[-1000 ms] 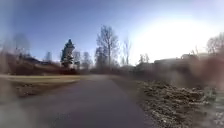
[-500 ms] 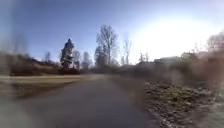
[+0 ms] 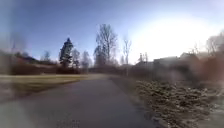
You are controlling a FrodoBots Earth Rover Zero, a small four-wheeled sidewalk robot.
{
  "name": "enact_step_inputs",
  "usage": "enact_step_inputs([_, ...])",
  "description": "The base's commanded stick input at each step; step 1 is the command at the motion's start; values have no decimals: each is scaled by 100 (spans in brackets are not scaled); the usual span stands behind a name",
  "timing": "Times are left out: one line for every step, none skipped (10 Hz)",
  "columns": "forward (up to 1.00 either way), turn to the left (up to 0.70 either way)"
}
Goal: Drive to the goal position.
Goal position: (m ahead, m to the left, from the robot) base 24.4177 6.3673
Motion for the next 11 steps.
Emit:
enact_step_inputs([70,0])
enact_step_inputs([70,0])
enact_step_inputs([70,0])
enact_step_inputs([70,0])
enact_step_inputs([70,9])
enact_step_inputs([70,35])
enact_step_inputs([70,35])
enact_step_inputs([70,35])
enact_step_inputs([70,35])
enact_step_inputs([70,35])
enact_step_inputs([70,30])
